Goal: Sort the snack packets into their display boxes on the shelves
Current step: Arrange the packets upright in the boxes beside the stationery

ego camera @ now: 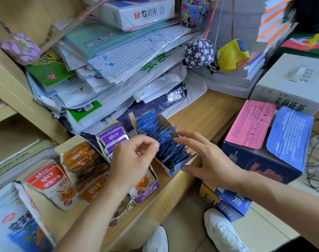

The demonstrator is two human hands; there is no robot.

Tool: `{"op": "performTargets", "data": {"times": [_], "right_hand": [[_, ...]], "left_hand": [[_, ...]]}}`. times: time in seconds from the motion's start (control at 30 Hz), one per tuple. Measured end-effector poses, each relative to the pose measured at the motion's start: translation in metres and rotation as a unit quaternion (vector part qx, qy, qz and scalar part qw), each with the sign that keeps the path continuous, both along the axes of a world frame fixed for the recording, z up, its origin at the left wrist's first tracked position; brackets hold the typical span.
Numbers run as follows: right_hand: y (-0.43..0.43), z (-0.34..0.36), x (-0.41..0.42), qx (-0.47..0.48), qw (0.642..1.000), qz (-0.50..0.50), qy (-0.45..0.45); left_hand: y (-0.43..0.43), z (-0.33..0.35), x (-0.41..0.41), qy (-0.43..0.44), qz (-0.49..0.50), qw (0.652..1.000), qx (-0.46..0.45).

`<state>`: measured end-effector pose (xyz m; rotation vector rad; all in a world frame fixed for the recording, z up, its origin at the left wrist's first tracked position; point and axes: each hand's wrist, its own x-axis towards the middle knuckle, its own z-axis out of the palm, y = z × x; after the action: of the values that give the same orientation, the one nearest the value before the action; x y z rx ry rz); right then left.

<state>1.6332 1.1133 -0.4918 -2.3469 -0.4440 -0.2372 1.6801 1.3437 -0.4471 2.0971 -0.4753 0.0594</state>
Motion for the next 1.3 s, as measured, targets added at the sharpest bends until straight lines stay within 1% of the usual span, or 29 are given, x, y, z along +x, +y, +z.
{"op": "performTargets", "data": {"times": [0.07, 0.17, 0.27, 0.4, 0.5, 0.57, 0.8, 0.9, 1.0, 1.07, 1.2, 1.23, 1.3], "right_hand": [[-0.002, 0.000, 0.000, -0.010, 1.000, -0.009, -0.005], [-0.004, -0.001, 0.002, -0.011, 1.000, -0.006, -0.002], [-0.004, 0.000, 0.004, -0.018, 1.000, 0.002, -0.003], [-0.003, 0.003, 0.008, -0.055, 0.998, 0.034, -0.005], [-0.003, 0.008, 0.012, -0.102, 0.994, 0.038, -0.017], [-0.004, 0.010, 0.014, -0.114, 0.993, 0.040, -0.016], [-0.006, 0.010, 0.015, -0.118, 0.992, 0.048, -0.002], [-0.005, 0.011, 0.017, -0.119, 0.992, 0.048, -0.001], [-0.004, 0.011, 0.016, -0.116, 0.992, 0.046, 0.002], [-0.004, 0.012, 0.015, -0.109, 0.993, 0.042, 0.007], [-0.002, 0.010, 0.011, -0.066, 0.998, 0.019, 0.013], [-0.002, 0.009, 0.011, -0.047, 0.999, 0.007, 0.018], [-0.001, 0.007, 0.011, -0.019, 0.999, -0.016, 0.035]], "left_hand": [[0.005, -0.002, 0.010, -0.045, 0.013, 0.998, 0.052], [0.006, -0.007, 0.020, -0.091, -0.024, 0.986, 0.140], [0.005, -0.004, 0.028, -0.157, -0.046, 0.960, 0.228], [0.000, -0.002, 0.032, -0.243, -0.035, 0.926, 0.288], [0.000, -0.007, 0.037, -0.269, 0.003, 0.924, 0.273], [0.002, -0.008, 0.041, -0.277, 0.011, 0.924, 0.264], [0.005, -0.005, 0.041, -0.290, -0.045, 0.902, 0.318], [0.005, -0.009, 0.043, -0.298, -0.044, 0.897, 0.324], [0.001, -0.015, 0.044, -0.294, -0.026, 0.908, 0.299], [0.002, -0.013, 0.046, -0.280, 0.013, 0.920, 0.275], [0.008, -0.001, 0.053, -0.212, 0.094, 0.955, 0.186], [0.008, 0.001, 0.054, -0.198, 0.102, 0.961, 0.163], [0.007, 0.000, 0.054, -0.162, 0.089, 0.976, 0.119]]}}
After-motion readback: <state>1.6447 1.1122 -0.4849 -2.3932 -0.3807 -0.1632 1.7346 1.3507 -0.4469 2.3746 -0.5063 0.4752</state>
